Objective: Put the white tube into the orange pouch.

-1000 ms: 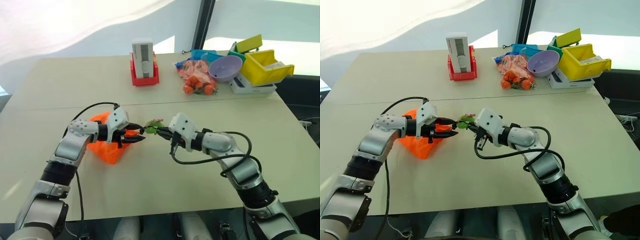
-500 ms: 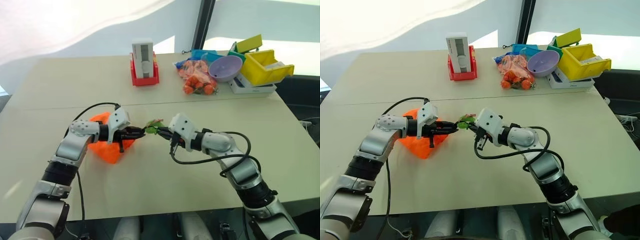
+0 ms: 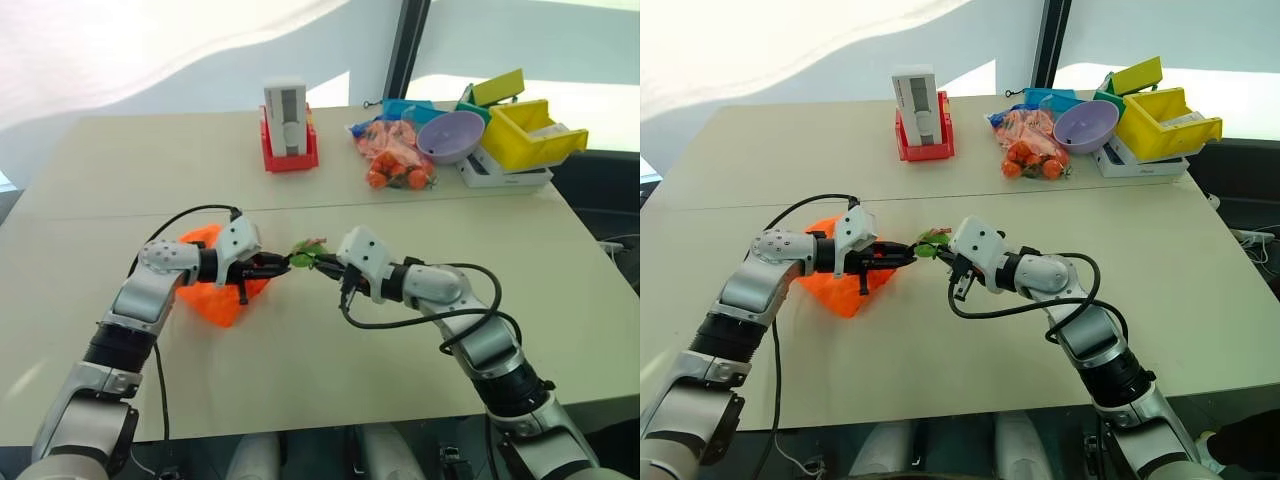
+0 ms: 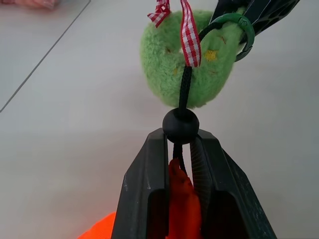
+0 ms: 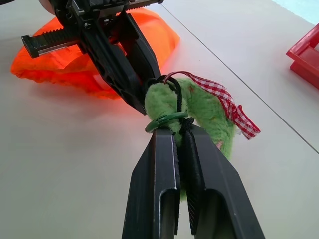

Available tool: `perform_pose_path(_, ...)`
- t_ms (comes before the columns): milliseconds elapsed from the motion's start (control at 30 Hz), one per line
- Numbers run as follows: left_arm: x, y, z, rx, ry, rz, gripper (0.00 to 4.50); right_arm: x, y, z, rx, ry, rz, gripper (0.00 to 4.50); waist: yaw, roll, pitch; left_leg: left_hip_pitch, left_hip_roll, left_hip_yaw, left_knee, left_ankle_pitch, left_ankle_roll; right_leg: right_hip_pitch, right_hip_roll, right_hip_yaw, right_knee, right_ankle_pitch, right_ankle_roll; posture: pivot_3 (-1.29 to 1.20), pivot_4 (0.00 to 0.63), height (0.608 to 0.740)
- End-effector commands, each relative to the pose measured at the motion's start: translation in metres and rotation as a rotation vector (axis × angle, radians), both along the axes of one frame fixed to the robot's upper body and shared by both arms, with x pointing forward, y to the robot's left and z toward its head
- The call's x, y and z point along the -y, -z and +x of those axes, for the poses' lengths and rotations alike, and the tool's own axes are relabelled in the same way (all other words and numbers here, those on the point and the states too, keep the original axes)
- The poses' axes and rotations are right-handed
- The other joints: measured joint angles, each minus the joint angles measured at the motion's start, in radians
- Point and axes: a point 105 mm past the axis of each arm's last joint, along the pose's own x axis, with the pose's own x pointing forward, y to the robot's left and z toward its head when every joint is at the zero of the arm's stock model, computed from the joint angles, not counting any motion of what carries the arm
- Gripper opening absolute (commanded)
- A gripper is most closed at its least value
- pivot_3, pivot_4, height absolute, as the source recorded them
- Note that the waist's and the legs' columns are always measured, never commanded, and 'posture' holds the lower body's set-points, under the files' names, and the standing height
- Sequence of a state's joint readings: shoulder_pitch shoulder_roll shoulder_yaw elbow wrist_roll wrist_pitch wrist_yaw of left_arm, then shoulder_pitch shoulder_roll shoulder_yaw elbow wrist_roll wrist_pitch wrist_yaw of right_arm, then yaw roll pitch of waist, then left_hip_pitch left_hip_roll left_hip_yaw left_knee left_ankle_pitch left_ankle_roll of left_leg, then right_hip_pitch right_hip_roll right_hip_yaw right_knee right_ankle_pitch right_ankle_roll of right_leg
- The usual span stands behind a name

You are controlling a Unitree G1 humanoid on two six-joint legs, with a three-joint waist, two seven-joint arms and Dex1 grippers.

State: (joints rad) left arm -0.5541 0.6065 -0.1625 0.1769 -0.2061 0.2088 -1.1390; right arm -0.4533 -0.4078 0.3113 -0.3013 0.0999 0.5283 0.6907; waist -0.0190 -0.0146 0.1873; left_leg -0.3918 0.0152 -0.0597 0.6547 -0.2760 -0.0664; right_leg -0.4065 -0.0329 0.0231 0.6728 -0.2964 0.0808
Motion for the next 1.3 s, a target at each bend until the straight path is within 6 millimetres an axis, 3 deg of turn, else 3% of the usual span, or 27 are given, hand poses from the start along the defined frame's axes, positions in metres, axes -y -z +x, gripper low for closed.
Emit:
perform_pose_path(33,0.000,-0.010,-0.002,0.019,0.003,-0.042,0.52,-0.008,-0.012,-0.005,0.052,-0.035,0.018,0.00,0.000,0.000,0.000,0.000,0.000,0.000,0.000,0.000,0.000,0.000,0.000,0.000,0.000,0.000,0.000,0.00,0.150,0.740)
perform_pose_path(433,-0.008,-0.005,-0.010,-0.009,0.032,-0.104,0.52,-0.017,-0.012,-0.013,0.043,-0.067,0.032,0.00,0.000,0.000,0.000,0.000,0.000,0.000,0.003,0.000,0.000,0.000,0.000,0.000,0.002,0.000,0.000,0.00,0.150,0.740)
perform_pose_path(533,-0.010,-0.004,-0.011,-0.013,0.040,-0.106,1.61,-0.017,-0.012,-0.013,0.042,-0.065,0.037,0.00,0.000,0.000,0.000,0.000,0.000,0.000,0.006,0.000,0.000,0.000,0.000,0.000,0.005,0.000,0.000,0.00,0.150,0.740)
perform_pose_path(633,-0.011,-0.005,-0.009,0.026,0.036,-0.096,3.04,-0.018,-0.012,-0.012,0.043,-0.064,0.040,0.00,0.000,0.000,0.000,0.000,0.000,0.000,0.008,0.000,0.000,0.000,0.000,0.000,0.008,0.000,0.000,0.00,0.150,0.740)
perform_pose_path(1300,-0.007,-0.015,-0.003,0.118,0.104,-0.070,3.04,-0.019,-0.012,-0.009,0.048,-0.064,0.038,0.00,0.000,0.000,0.000,0.001,0.000,-0.001,0.009,0.000,0.000,0.000,0.001,0.000,0.010,0.000,-0.001,0.00,0.150,0.740)
